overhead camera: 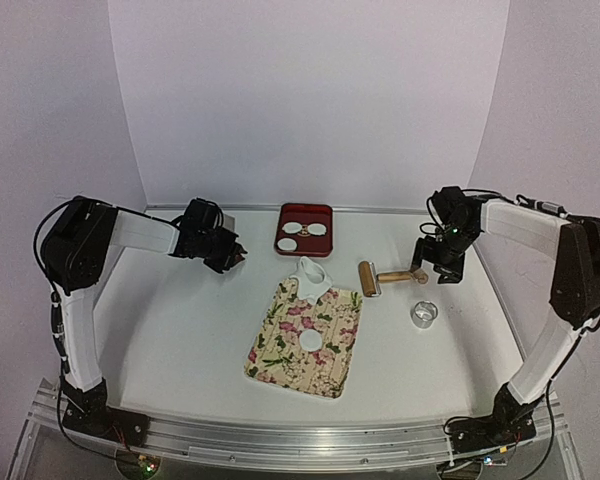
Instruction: Roll out the dumpling wrappers from the dough
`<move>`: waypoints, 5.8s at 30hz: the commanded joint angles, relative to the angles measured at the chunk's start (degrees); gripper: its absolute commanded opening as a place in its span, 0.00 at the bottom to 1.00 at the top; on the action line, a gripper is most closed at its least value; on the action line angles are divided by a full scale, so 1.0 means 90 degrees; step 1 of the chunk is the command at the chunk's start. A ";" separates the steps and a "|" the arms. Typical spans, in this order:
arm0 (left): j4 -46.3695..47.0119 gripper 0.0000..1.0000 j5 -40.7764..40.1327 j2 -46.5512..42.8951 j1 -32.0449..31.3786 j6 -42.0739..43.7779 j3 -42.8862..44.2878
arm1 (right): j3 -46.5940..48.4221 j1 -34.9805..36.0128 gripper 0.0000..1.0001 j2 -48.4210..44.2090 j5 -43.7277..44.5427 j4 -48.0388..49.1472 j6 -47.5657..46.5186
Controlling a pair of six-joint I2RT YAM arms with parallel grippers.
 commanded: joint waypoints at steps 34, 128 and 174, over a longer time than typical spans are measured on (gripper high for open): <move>-0.3808 0.00 0.5898 -0.3073 -0.0470 0.6607 -0.0738 | 0.2501 0.0724 0.92 0.1126 -0.5332 0.0593 -0.1625; -0.2421 0.00 0.2840 -0.4689 0.0192 0.3722 -0.1082 | -0.0682 0.1015 0.87 -0.1007 -0.3479 0.3293 0.0515; -0.7511 0.00 0.1988 -0.3917 0.0405 0.7182 0.0358 | 0.1273 0.2514 0.01 0.2663 -0.0222 -0.0335 0.0192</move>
